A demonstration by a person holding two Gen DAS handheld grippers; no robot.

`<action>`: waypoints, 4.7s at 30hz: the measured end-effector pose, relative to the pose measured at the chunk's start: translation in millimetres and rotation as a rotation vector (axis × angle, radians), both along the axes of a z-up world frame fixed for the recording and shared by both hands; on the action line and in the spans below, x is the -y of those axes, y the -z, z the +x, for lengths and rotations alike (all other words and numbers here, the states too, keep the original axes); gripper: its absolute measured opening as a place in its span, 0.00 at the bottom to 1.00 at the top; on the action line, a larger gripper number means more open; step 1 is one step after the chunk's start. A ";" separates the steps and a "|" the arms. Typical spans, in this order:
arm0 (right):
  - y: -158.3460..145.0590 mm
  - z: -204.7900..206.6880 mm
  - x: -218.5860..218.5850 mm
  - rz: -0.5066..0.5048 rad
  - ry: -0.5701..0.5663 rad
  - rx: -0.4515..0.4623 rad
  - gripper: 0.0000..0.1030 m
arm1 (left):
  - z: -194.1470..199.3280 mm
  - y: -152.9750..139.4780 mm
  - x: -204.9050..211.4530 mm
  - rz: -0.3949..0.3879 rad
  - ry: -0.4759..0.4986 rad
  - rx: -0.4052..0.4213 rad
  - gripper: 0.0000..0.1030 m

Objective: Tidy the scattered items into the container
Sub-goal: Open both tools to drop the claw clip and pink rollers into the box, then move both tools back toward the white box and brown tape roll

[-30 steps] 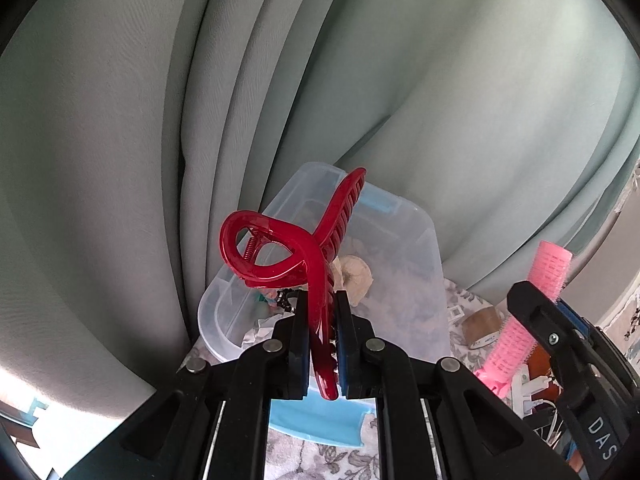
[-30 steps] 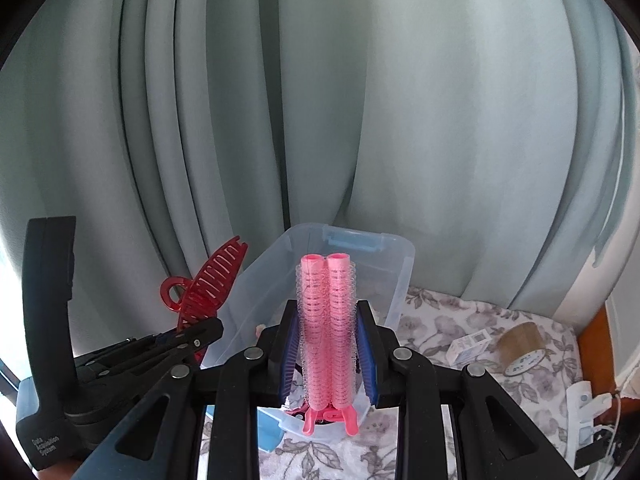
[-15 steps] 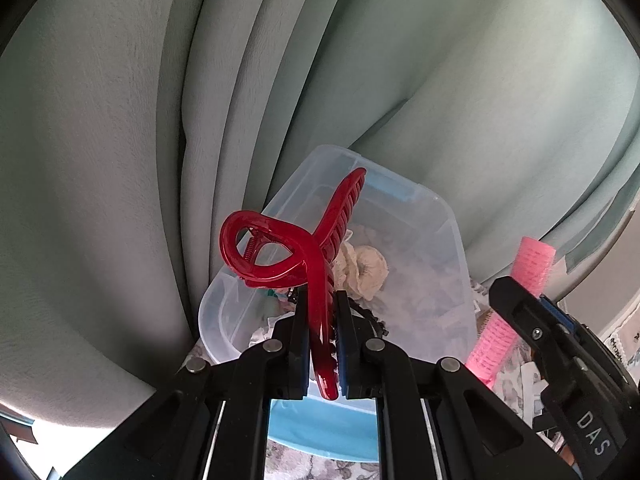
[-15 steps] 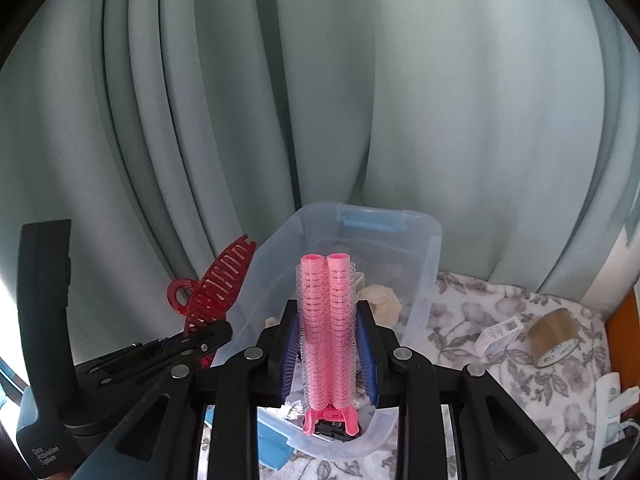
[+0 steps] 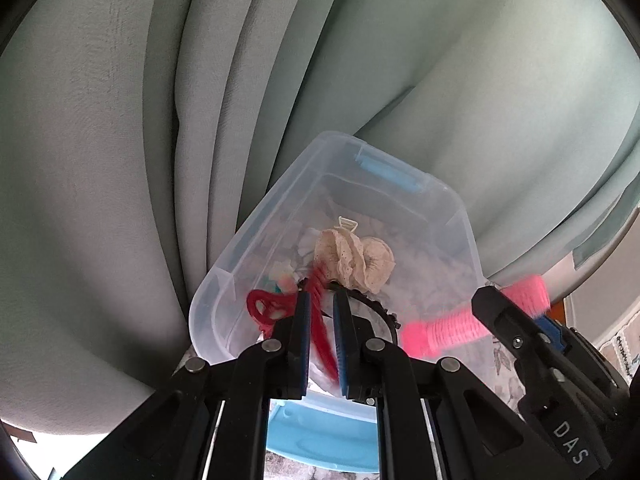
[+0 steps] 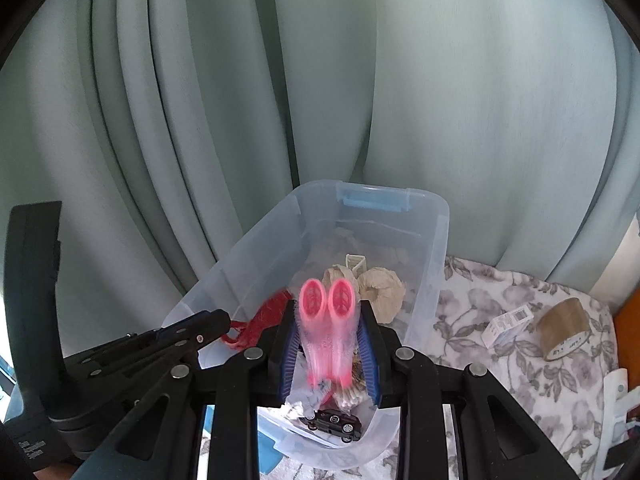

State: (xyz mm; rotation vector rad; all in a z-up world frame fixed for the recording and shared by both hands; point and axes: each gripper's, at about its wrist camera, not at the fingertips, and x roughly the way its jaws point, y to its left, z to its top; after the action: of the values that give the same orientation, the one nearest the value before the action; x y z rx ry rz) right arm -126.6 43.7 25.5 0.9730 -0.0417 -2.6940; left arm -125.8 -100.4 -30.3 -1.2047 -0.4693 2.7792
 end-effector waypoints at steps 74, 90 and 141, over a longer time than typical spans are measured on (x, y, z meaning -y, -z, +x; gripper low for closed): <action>-38.6 148.0 -180.2 -0.181 0.319 -0.221 1.00 | 94.3 -99.1 -158.2 -0.268 0.259 -0.197 0.71; -13.7 164.2 -238.3 -0.235 0.361 -0.190 1.00 | 101.6 -84.2 -221.7 -0.355 0.364 -0.172 0.71; 158.0 -25.1 -306.4 -0.260 0.470 0.187 1.00 | -85.9 103.4 -287.7 -0.250 0.431 0.053 0.71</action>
State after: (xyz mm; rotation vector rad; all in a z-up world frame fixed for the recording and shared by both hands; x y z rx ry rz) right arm -151.7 350.1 -132.4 1.2519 -0.7234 -2.8820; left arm -211.6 187.3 -133.7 -1.2495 0.1313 2.4852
